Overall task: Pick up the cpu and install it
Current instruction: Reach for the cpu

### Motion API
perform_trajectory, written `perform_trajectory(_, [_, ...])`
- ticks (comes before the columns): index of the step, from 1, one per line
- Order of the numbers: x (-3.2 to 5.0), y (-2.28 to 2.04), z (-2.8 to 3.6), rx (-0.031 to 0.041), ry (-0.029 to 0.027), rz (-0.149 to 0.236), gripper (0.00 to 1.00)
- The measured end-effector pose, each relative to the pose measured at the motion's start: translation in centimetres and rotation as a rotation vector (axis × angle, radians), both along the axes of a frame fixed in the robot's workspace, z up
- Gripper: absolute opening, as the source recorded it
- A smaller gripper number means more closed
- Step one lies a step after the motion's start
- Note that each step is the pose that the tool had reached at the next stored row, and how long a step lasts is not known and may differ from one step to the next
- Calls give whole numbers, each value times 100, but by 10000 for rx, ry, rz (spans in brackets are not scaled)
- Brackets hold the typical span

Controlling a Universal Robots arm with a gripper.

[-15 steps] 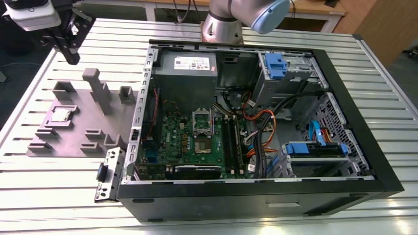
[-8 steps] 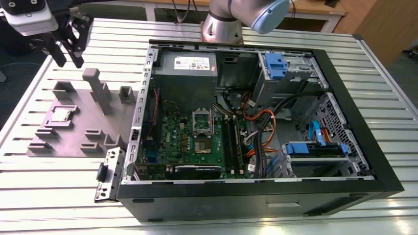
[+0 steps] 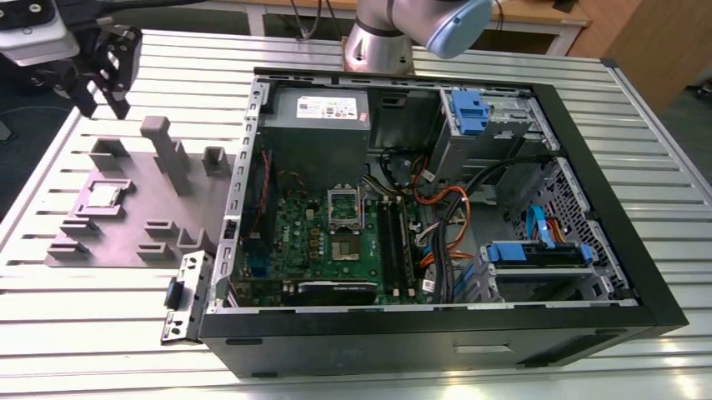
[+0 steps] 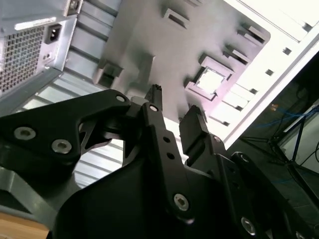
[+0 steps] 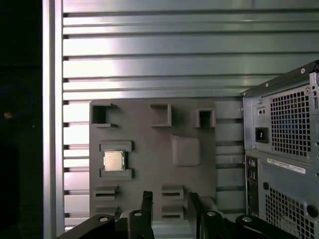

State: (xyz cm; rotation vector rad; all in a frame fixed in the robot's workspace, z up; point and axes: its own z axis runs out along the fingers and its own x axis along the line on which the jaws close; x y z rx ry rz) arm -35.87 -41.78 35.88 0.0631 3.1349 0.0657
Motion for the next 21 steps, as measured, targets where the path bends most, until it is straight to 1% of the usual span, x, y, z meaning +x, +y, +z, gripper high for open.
perform_trajectory(8, [-359, 0, -140, 0, 1, 9, 41])
perform_trajectory(9, [-391, 0, -160, -1, 2, 28, 41])
perform_trajectory(10, [-405, 1, -179, 1, -2, 63, 41])
perform_trajectory(14, [-413, -1, -249, 1, 9, 453, 41])
perform_trajectory(16, [-492, -2, -286, 0, 11, 482, 41])
perform_trajectory(19, [-626, 2, -341, -42, 11, 483, 41])
perform_trajectory(21, [-717, 3, -376, -46, 11, 482, 41])
